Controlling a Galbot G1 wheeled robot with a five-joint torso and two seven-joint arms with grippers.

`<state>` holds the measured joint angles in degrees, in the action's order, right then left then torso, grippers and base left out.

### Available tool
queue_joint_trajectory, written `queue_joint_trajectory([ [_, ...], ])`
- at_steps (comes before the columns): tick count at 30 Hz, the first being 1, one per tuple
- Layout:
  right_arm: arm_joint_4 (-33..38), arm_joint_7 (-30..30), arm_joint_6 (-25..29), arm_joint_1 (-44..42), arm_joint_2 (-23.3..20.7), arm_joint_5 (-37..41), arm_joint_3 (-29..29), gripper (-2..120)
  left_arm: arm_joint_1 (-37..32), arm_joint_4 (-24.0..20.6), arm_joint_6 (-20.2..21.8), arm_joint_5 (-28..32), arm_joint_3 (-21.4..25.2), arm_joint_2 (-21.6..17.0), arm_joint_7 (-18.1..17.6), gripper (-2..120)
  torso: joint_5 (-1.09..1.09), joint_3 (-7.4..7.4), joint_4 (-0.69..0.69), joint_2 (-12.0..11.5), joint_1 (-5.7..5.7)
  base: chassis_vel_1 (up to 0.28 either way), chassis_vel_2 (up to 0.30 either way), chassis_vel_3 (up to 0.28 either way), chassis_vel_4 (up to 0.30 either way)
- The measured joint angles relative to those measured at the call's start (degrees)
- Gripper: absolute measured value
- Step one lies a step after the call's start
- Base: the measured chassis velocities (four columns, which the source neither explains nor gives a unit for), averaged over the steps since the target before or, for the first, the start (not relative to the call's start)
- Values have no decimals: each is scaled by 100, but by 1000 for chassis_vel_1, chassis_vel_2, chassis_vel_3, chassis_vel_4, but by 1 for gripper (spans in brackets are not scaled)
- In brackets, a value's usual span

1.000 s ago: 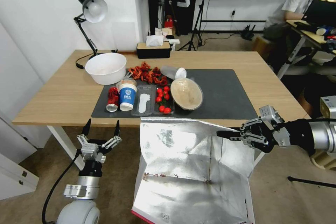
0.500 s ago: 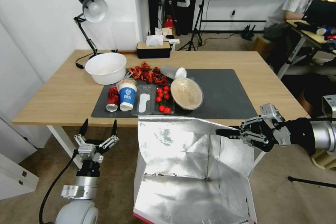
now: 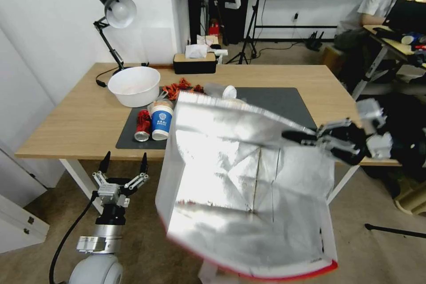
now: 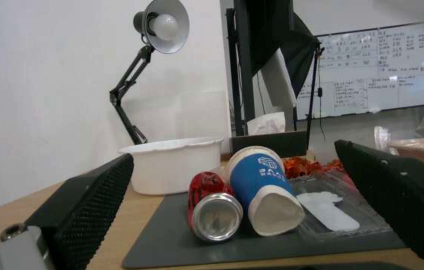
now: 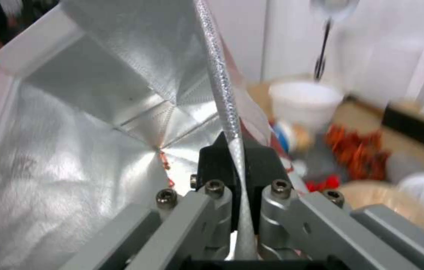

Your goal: Pick up the food delivery bag from the floor and place it on the table.

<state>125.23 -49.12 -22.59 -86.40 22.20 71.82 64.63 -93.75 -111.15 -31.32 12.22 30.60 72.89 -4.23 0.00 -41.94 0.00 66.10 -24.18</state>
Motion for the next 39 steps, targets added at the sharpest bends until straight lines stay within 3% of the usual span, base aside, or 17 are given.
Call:
queue_joint_trajectory([
  [2, -186, -98, 201, 83, 42, 216, 33, 0, 11, 14, -8, -1, -3, 3, 7, 100, 0, 0, 0, -1, 1, 0, 0, 0, 0],
  [11, -686, 35, 152, 404, 146, 849, 476, 0, 58, 63, -11, -6, -23, -9, 32, 100, 0, 2, 0, -3, 2, 0, 0, 0, 0],
  [22, -1189, 27, 128, 317, 144, 948, 1105, 0, 108, 103, -11, -12, -62, -14, 35, 100, 0, 3, 0, -5, 3, 0, 0, 0, 0],
  [39, -1998, -398, 219, -328, 497, -210, 1686, 0, 214, 207, -11, -39, -111, -55, 47, 100, 0, 4, 0, -6, 4, 0, 0, 0, 0],
])
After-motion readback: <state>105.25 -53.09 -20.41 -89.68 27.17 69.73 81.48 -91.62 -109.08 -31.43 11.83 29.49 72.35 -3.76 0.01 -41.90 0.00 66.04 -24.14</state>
